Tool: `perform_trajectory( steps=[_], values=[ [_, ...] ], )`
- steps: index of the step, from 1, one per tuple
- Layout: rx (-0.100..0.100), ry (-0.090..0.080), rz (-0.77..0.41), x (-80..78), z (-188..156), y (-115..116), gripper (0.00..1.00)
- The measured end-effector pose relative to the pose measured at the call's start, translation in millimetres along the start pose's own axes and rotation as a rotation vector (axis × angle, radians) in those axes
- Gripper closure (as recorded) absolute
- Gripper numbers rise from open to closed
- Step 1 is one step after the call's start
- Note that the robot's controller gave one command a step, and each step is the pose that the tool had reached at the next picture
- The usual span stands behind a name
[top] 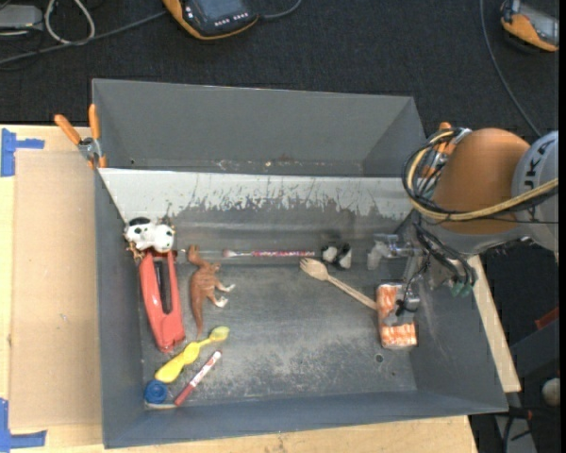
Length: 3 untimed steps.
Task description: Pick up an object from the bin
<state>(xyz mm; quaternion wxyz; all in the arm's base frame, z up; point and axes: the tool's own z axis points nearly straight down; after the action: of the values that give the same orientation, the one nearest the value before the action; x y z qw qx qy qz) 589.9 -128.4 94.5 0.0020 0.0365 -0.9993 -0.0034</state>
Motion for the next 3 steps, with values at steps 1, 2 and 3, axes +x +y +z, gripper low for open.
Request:
perform_trajectory(
  steps=[1, 2, 3],
  values=[
    [0.002, -0.002, -0.079, 18.3, -35.9, -17.3, 0.0],
    [0.004, -0.01, 0.057, 20.2, 10.1, -23.0, 0.0],
    [0.005, -0.015, -0.247, 25.9, 22.2, -27.4, 1.0]
  ],
)
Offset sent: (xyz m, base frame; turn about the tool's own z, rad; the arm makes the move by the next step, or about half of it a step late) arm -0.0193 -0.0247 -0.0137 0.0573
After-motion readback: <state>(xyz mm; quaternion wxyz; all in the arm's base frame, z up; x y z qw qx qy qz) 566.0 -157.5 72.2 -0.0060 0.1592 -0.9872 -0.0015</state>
